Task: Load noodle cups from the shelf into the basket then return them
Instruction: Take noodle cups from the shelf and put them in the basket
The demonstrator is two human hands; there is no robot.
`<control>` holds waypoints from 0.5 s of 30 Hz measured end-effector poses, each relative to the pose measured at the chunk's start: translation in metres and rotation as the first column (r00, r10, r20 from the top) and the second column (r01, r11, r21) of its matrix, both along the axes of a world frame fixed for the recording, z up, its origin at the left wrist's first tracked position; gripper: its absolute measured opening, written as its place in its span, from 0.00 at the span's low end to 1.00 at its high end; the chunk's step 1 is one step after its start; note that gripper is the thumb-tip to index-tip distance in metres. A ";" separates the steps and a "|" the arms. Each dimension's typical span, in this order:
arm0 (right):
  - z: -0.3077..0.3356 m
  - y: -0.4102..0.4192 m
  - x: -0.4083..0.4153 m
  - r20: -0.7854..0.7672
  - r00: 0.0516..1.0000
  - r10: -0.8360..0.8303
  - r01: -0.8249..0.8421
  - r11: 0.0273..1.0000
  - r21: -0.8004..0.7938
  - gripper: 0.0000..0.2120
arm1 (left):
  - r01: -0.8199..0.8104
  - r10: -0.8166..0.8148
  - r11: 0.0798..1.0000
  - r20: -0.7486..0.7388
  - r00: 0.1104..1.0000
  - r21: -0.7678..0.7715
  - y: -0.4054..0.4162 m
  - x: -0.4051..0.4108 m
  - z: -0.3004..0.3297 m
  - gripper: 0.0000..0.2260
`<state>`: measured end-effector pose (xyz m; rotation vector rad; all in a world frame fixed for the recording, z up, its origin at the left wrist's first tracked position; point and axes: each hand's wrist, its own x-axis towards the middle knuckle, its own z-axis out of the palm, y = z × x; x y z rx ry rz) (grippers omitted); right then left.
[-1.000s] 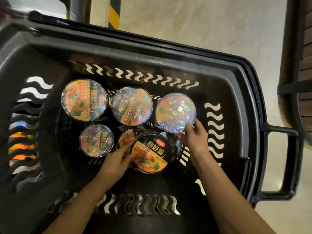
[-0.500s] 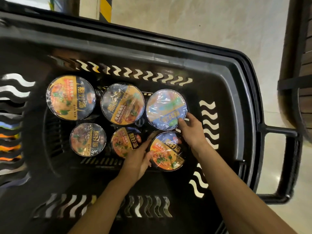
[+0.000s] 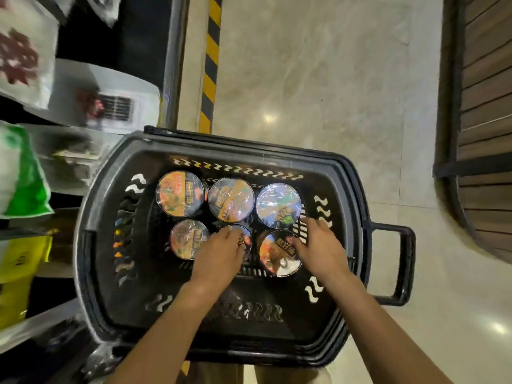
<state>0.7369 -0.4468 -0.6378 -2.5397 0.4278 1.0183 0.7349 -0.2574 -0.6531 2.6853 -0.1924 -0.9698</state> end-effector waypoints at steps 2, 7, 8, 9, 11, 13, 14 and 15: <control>0.041 0.006 0.000 0.015 0.999 0.051 -0.051 0.998 -0.025 0.23 | 0.037 -0.039 0.998 0.040 0.998 0.045 0.009 0.006 0.040 0.16; 0.159 0.019 0.002 0.123 0.991 0.060 -0.062 0.998 0.013 0.22 | 0.044 -0.053 0.998 0.181 0.982 0.050 0.027 0.016 0.167 0.12; 0.184 0.020 0.003 0.159 0.986 0.047 -0.051 0.998 0.024 0.22 | 0.071 -0.086 0.995 0.262 0.961 0.064 0.029 0.015 0.192 0.13; 0.209 0.021 0.003 0.188 0.981 0.047 -0.054 0.998 0.029 0.22 | 0.065 -0.081 0.995 0.253 0.964 0.072 0.032 0.013 0.218 0.14; 0.256 0.022 0.002 0.249 0.965 0.083 -0.092 0.995 0.024 0.22 | 0.017 -0.031 0.998 0.218 0.976 0.066 0.033 0.009 0.270 0.17; 0.299 0.025 -0.005 0.306 0.945 0.118 -0.129 0.992 0.015 0.21 | -0.007 -0.012 0.998 0.263 0.965 0.070 0.034 0.003 0.314 0.21; 0.318 0.027 -0.011 0.332 0.934 0.129 -0.141 0.990 0.014 0.21 | -0.006 -0.016 0.998 0.311 0.950 0.070 0.036 -0.002 0.336 0.22; 0.336 0.030 -0.017 0.354 0.925 0.137 -0.153 0.988 0.016 0.21 | -0.015 -0.009 0.998 0.346 0.938 0.067 0.038 -0.009 0.354 0.21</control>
